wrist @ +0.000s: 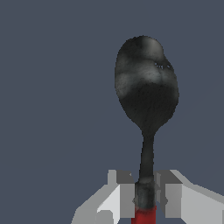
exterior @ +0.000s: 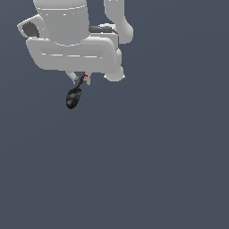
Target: Pick up the object and move it to a goal position.
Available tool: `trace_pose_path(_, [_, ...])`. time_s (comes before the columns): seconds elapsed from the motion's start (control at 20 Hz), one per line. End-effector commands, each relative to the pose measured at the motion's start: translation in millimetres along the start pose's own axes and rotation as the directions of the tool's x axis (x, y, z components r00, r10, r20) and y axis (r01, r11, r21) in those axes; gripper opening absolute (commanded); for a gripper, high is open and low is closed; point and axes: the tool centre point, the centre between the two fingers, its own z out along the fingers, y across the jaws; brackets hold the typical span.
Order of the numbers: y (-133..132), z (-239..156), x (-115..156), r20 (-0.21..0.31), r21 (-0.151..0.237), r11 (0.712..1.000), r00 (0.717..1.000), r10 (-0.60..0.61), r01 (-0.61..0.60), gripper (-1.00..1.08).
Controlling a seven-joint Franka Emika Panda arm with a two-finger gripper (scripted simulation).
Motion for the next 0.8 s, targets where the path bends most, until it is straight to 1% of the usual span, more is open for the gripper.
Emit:
trace_pose_path(0.0, [6, -19, 3, 0.001, 0.0, 1.0, 1.0, 0.0, 0.0, -1.0])
trace_pose_path(0.35, [18, -60, 10, 0.001, 0.0, 1.0, 1.0, -0.001, 0.001, -1.0])
trace_pose_path(0.75, [25, -84, 15, 0.001, 0.0, 1.0, 1.0, -0.001, 0.001, -1.0])
